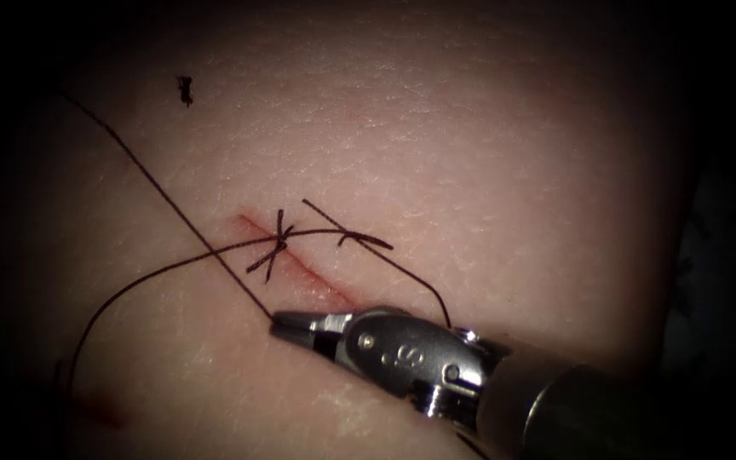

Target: Wound Closure

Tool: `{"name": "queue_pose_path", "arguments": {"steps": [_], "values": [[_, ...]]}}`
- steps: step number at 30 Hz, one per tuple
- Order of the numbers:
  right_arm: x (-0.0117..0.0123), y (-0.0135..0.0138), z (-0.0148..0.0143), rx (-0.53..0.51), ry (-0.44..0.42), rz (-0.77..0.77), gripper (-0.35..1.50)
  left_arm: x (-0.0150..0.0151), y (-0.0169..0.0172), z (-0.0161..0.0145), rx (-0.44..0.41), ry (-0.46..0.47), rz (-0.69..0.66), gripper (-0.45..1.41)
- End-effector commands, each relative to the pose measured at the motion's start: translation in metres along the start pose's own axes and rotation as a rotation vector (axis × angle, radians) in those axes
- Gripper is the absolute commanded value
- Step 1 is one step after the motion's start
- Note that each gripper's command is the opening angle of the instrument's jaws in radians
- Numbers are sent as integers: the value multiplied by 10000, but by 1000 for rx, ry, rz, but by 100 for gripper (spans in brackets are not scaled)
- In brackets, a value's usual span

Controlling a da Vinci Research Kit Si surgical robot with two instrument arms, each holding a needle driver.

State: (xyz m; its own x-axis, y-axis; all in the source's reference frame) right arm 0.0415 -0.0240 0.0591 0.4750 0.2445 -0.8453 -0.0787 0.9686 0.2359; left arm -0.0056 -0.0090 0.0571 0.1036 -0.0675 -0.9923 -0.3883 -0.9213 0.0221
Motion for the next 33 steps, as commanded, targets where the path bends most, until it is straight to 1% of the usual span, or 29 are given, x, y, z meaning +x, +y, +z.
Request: {"name": "queue_pose_path", "arguments": {"steps": [1,4,10,12,13,14,18,21,22,23,24,25,26,27,28,29,33], "values": [[5,-19,-1,6,9,0,-35,-12,8,2,-16,-18,-26,-45],[21,-40,-13,26,34,-5,-35,-21,12,9,-33,-42,-75,-45],[54,-83,-27,59,68,-31,-35,-33,34,28,-91,-33,-92,-45],[64,-101,-27,79,81,-41,-35,-35,42,33,-103,-30,-95,-45],[72,-116,-26,90,85,-50,-35,-38,47,35,-104,-45,-97,-45],[72,-116,-26,90,85,-50,-35,-38,47,35,-104,-45,-97,-45],[82,-136,-24,126,106,-44,-35,-43,51,36,-94,-69,-97,-45],[89,-137,-23,134,111,-45,-35,-43,51,35,-93,-71,-102,-45],[91,-134,-23,138,110,-42,-27,-42,52,34,-93,-71,-102,-45],[92,-130,-22,137,114,-37,41,-42,52,34,-93,-71,-102,-45],[94,-122,-23,133,122,-28,79,-42,52,33,-94,-71,-102,-45],[96,-116,-25,127,131,-31,106,-42,52,32,-94,-70,-102,-45],[97,-109,-27,120,142,-33,121,-42,52,32,-95,-70,-102,-45],[98,-100,-32,108,165,-44,131,-42,51,30,-96,-70,-102,-45],[99,-93,-36,103,181,-54,135,-42,50,29,-96,-71,-103,-45],[100,-78,-48,87,206,-75,135,-42,48,25,-95,-74,-104,-45],[95,-54,-66,52,210,-113,138,-42,43,16,-90,-85,-107,-45]]}}
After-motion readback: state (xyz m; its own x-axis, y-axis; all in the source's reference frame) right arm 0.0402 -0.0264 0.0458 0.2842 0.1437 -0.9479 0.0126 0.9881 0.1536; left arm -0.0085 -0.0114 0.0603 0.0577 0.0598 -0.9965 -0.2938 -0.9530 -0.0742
